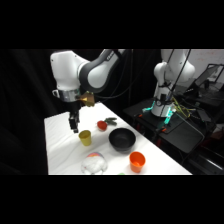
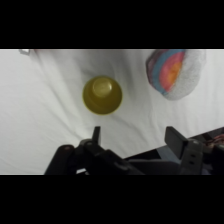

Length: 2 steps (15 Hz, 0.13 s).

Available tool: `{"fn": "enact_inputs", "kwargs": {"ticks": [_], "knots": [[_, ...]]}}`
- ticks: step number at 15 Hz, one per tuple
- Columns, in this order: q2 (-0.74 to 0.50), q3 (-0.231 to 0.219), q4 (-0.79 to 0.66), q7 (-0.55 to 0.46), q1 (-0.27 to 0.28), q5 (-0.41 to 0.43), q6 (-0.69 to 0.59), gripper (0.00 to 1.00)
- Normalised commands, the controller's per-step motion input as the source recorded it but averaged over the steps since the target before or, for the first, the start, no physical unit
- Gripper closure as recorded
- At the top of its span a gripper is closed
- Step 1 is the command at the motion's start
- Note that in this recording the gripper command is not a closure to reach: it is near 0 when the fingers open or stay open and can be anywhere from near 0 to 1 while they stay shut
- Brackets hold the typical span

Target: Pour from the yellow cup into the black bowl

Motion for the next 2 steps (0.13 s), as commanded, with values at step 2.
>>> {"fn": "enact_inputs", "kwargs": {"ticks": [2], "knots": [[-0.80,-0.075,-0.40,0.20,0.097,-0.241,-0.36,0.00]]}}
